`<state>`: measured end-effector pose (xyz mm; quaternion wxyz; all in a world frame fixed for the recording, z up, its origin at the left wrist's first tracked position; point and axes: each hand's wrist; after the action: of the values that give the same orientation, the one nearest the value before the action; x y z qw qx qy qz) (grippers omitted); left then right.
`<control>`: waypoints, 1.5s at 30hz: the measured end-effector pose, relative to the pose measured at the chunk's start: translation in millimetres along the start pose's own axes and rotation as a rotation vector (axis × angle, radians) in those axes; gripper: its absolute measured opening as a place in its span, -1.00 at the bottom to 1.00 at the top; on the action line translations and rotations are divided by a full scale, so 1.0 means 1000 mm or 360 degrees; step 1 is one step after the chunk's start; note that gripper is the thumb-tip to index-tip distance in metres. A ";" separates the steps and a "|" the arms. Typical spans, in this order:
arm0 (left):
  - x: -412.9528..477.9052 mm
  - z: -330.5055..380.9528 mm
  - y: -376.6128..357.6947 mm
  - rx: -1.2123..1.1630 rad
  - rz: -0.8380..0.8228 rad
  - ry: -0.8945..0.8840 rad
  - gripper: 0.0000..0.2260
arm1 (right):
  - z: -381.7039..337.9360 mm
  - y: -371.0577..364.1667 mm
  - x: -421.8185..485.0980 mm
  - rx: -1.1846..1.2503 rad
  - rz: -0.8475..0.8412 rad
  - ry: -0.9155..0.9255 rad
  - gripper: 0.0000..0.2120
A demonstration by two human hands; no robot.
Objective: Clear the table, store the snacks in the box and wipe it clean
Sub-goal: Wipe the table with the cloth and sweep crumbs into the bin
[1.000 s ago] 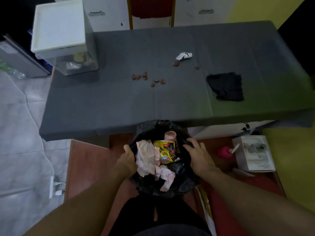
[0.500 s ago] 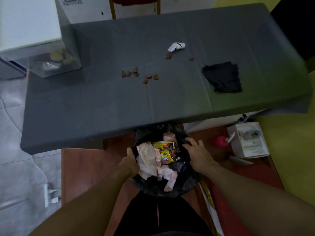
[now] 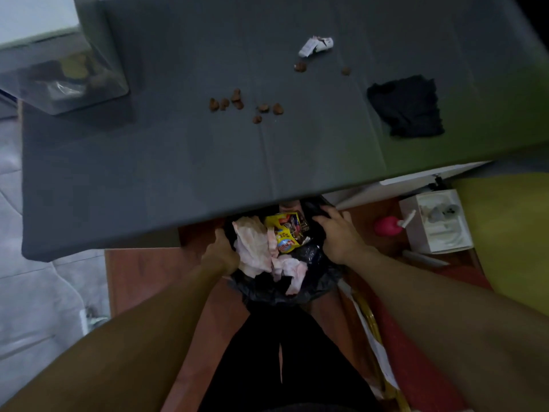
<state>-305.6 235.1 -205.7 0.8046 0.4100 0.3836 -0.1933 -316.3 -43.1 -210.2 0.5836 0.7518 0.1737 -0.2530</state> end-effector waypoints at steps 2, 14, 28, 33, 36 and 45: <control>0.004 0.001 0.005 -0.0025 0.0035 -0.0009 -0.26 | -0.004 0.004 0.002 0.0046 0.0013 -0.0001 -0.32; 0.003 0.005 0.012 -0.0087 0.0234 -0.0086 -0.54 | -0.020 0.024 -0.023 0.0074 0.0302 0.0077 -0.31; 0.001 0.030 -0.001 -0.0198 0.0287 -0.0112 -0.55 | 0.028 0.102 -0.015 0.0279 0.1017 0.0213 -0.56; 0.005 0.041 -0.009 -0.0329 0.0352 -0.0139 -0.66 | 0.073 0.157 0.035 0.0178 0.0959 -0.0102 -0.40; 0.006 0.045 -0.015 -0.0461 0.0331 -0.0136 -0.59 | 0.096 0.189 0.066 0.0197 0.0770 -0.0373 -0.22; 0.007 0.054 -0.021 -0.0516 0.0220 -0.0039 -0.42 | 0.091 0.195 0.113 0.0048 0.0591 -0.0307 -0.42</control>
<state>-289.0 179.3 -202.0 0.8763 0.2977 0.3707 -0.0780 -132.7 -185.0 -139.8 0.6228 0.7518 -0.0283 -0.2146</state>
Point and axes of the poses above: each hand's wrist, its own x-axis towards the middle knuckle, its own y-axis out of the back of the hand, z = x × y, and after that the axes turned 5 degrees about -y, right-handed
